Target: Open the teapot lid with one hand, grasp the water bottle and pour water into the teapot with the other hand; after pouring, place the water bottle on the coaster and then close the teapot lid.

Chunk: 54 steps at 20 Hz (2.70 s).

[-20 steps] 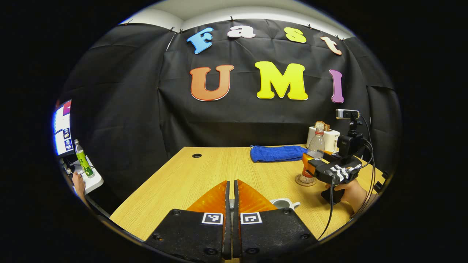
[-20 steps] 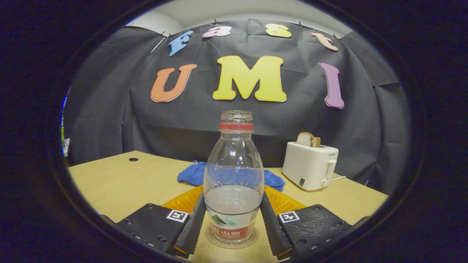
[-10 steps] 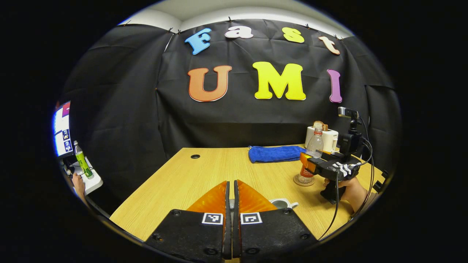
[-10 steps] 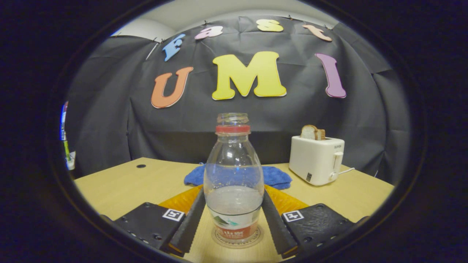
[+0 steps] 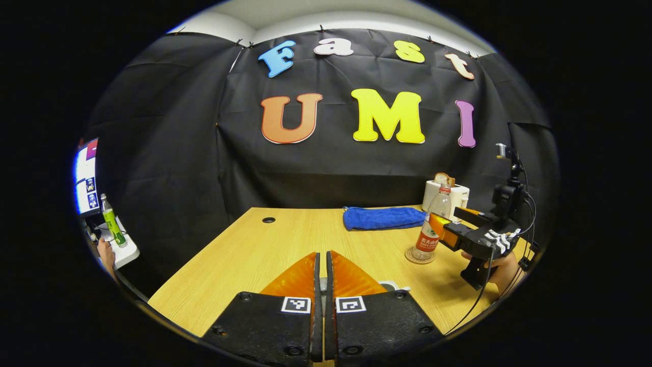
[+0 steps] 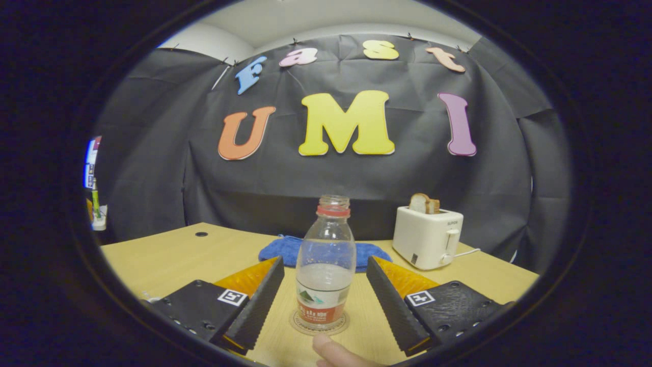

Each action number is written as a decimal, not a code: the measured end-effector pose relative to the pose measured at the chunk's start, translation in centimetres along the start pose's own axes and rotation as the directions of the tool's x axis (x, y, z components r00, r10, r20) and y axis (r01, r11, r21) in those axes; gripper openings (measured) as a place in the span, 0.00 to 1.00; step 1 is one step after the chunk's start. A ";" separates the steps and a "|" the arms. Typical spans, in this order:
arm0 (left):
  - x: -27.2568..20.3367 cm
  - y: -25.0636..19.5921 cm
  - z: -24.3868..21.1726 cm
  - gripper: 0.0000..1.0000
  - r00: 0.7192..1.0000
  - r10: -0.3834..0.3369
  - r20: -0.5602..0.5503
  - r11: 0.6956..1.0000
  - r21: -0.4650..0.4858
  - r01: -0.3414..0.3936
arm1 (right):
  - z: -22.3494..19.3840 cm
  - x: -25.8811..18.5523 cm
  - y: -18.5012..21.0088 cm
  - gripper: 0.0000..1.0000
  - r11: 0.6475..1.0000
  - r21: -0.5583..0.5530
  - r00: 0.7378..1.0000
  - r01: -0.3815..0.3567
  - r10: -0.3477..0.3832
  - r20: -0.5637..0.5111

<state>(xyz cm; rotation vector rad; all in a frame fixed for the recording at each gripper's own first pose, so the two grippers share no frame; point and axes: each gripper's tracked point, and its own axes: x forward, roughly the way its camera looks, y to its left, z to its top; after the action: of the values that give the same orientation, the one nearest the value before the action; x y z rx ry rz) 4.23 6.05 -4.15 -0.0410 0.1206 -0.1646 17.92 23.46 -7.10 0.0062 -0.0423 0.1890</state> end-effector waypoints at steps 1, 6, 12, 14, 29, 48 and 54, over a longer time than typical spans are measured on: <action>0.1 -0.1 0.0 0.04 1.000 0.002 0.000 1.000 0.005 -0.002 | 0.7 -1.0 -0.4 0.97 1.000 -0.014 1.000 -0.005 0.005 0.016; 0.8 -2.3 0.6 0.04 0.999 -0.017 0.033 1.000 0.002 0.017 | 2.7 -6.2 -2.8 0.97 0.997 -0.078 0.996 0.019 -0.012 0.083; 3.2 -6.2 -0.6 0.04 0.993 -0.100 0.060 0.994 -0.033 0.102 | 4.3 -11.4 -6.1 0.95 0.991 -0.122 0.992 0.050 -0.035 0.120; 4.3 -6.4 -1.8 0.04 0.994 -0.095 0.049 0.995 0.011 0.095 | 4.3 -12.8 -7.2 0.98 0.992 -0.123 0.992 0.043 -0.028 0.119; 7.5 -11.3 -6.4 0.05 0.979 -0.204 0.012 0.975 0.093 0.202 | 5.2 -16.1 -13.3 0.95 0.992 -0.074 0.986 0.104 -0.093 0.136; 8.8 -9.5 -7.7 0.08 0.991 -0.128 -0.041 0.991 0.039 0.130 | 4.6 -15.8 -12.7 0.98 0.988 -0.123 0.990 0.097 -0.082 0.118; 9.4 -9.5 -7.9 0.08 0.993 -0.106 -0.050 0.993 0.044 0.108 | 3.9 -15.4 -12.2 0.92 0.985 -0.147 0.993 0.087 -0.074 0.095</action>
<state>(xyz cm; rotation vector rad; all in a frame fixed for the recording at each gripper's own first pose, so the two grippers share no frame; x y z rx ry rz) 10.97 -5.14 -12.59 0.0026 0.1621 -0.2751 4.94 8.50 -3.91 -0.1345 -0.1453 0.1040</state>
